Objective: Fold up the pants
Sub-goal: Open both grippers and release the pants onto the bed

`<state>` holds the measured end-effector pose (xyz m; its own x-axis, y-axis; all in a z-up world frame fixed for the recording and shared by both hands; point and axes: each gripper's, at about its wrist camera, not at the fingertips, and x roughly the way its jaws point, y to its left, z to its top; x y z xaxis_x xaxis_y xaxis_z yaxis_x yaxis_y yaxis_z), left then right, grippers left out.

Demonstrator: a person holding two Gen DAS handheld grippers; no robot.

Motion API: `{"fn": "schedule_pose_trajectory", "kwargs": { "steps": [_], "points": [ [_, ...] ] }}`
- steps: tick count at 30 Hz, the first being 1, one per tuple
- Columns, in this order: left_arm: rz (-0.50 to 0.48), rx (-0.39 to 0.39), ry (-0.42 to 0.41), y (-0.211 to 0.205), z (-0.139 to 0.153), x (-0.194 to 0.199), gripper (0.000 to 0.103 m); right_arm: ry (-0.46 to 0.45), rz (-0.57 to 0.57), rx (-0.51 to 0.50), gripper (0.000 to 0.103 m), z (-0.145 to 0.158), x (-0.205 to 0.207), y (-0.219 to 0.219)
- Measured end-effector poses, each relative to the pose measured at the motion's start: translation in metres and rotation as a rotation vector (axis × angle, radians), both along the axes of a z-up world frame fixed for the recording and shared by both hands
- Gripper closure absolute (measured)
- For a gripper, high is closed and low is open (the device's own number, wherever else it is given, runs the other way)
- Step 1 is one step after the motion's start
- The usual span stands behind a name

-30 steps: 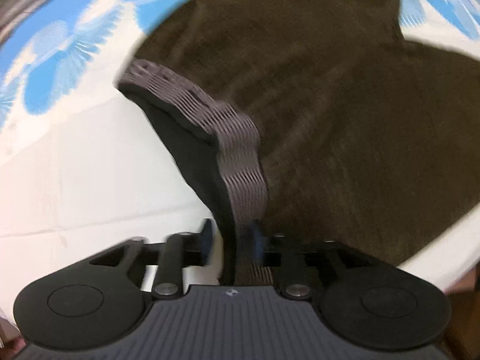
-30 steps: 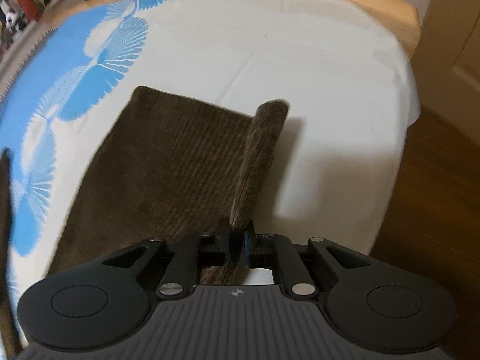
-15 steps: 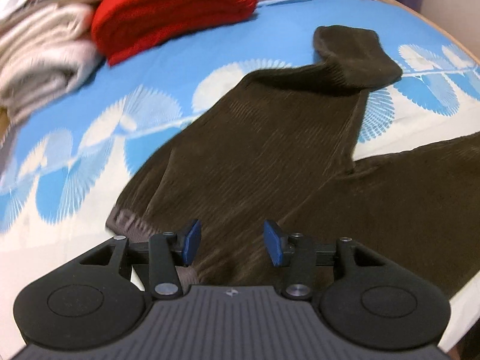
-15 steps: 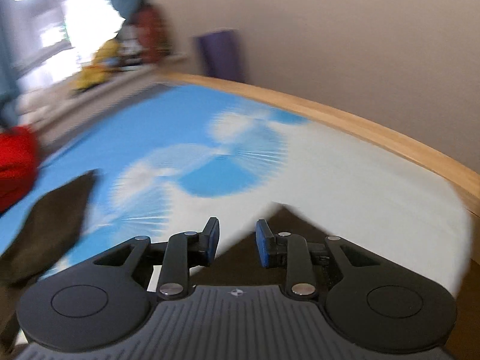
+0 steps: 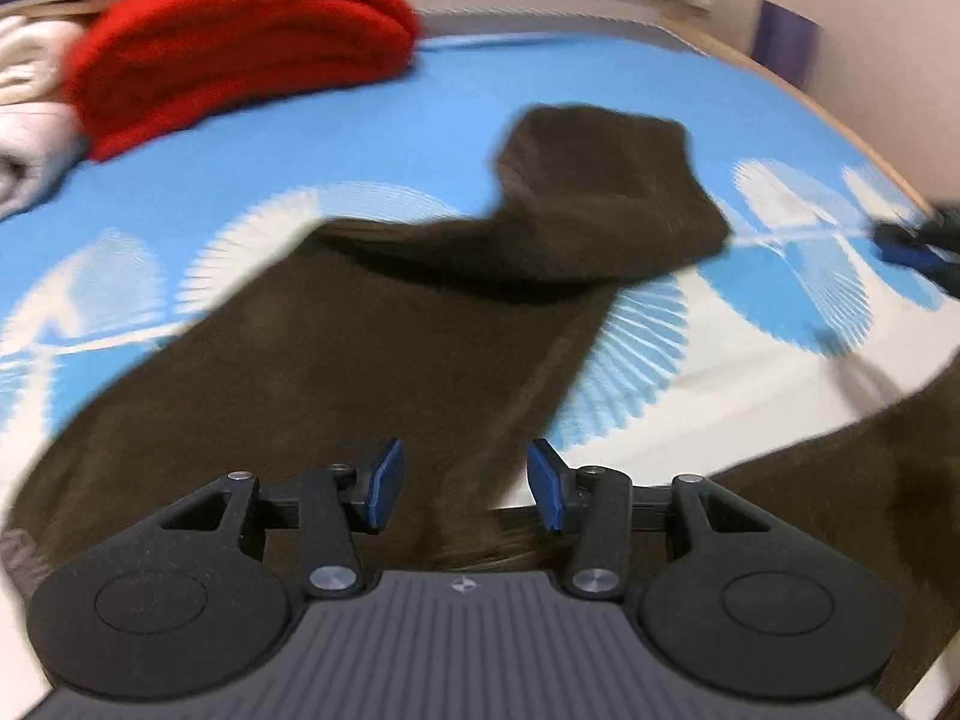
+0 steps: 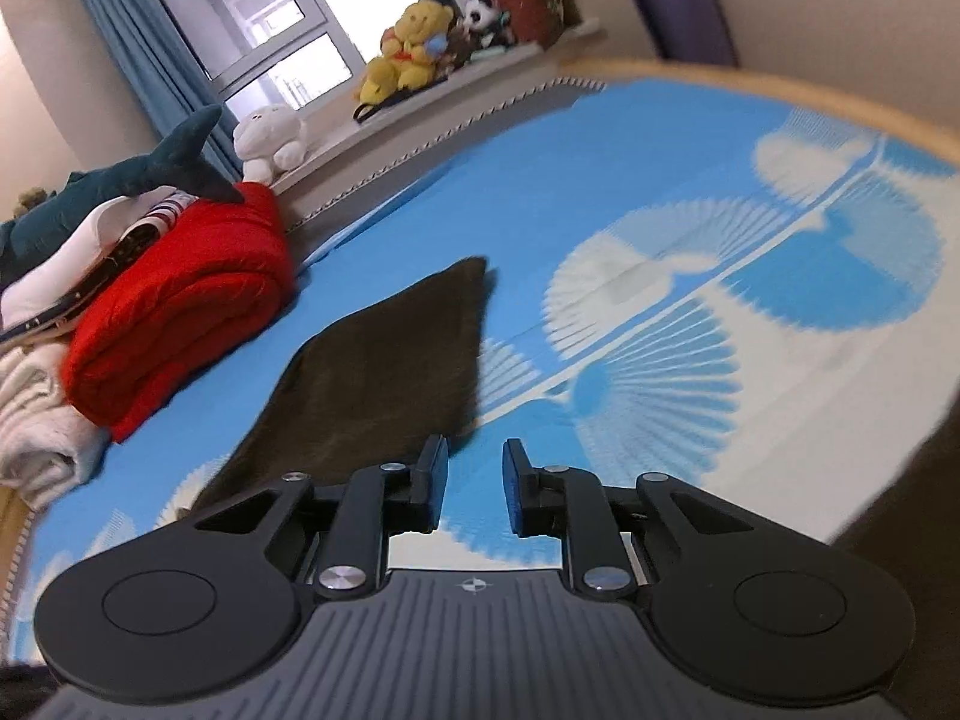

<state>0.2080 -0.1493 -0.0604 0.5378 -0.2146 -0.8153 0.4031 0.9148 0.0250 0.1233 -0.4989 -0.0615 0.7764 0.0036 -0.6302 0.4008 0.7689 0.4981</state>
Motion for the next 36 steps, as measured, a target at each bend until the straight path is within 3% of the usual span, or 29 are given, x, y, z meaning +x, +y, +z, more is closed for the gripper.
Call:
{"fn": "schedule_pose_trajectory", "kwargs": {
  "steps": [3, 7, 9, 10, 12, 13, 14, 16, 18, 19, 22, 26, 28, 30, 36],
  "points": [
    [-0.056, 0.046, -0.048, -0.017, -0.024, 0.012, 0.047, -0.003, 0.045, 0.042, 0.079, -0.020, 0.029, 0.003],
    [-0.030, 0.042, -0.005, -0.018, -0.055, 0.028, 0.047, 0.021, 0.043, 0.049, 0.076, -0.041, 0.063, 0.003],
    [-0.039, 0.042, -0.001, -0.011, -0.060, 0.025, 0.047, 0.031, 0.024, 0.069, 0.066, -0.051, 0.078, 0.001],
    [-0.047, 0.039, 0.017, -0.010, -0.064, 0.026, 0.058, 0.033, 0.022, 0.078, 0.063, -0.055, 0.085, 0.001],
    [-0.076, 0.035, 0.066, -0.007, -0.069, 0.028, 0.091, 0.035, 0.017, 0.087, 0.061, -0.064, 0.100, 0.001],
    [-0.077, 0.058, 0.069, -0.003, -0.065, 0.025, 0.096, 0.041, 0.015, 0.092, 0.061, -0.068, 0.108, 0.001],
    [-0.058, 0.089, 0.091, 0.000, -0.060, 0.027, 0.096, 0.042, 0.012, 0.101, 0.061, -0.072, 0.115, 0.001],
    [0.078, 0.141, 0.151, 0.016, -0.043, 0.030, 0.096, 0.039, 0.006, 0.133, 0.060, -0.081, 0.127, 0.000],
    [0.182, 0.207, 0.098, 0.033, -0.025, 0.021, 0.096, 0.035, -0.001, 0.170, 0.059, -0.089, 0.137, -0.003],
    [0.192, 0.221, 0.081, 0.037, -0.023, 0.016, 0.096, 0.036, -0.010, 0.187, 0.059, -0.093, 0.142, -0.006],
    [0.182, 0.188, 0.150, 0.045, -0.038, 0.012, 0.094, 0.052, -0.026, 0.240, 0.057, -0.108, 0.156, -0.010],
    [0.154, 0.211, 0.109, 0.042, -0.045, 0.015, 0.091, 0.019, -0.061, 0.258, 0.057, -0.118, 0.170, -0.013],
    [0.160, 0.206, 0.120, 0.044, -0.046, 0.016, 0.091, 0.005, -0.085, 0.271, 0.062, -0.120, 0.177, -0.016],
    [0.165, 0.200, 0.130, 0.045, -0.047, 0.018, 0.091, 0.040, -0.079, 0.275, 0.103, -0.124, 0.187, -0.018],
    [0.171, 0.193, 0.138, 0.050, -0.045, 0.020, 0.092, 0.059, -0.090, 0.159, 0.103, -0.094, 0.207, -0.037]
  ]
}}
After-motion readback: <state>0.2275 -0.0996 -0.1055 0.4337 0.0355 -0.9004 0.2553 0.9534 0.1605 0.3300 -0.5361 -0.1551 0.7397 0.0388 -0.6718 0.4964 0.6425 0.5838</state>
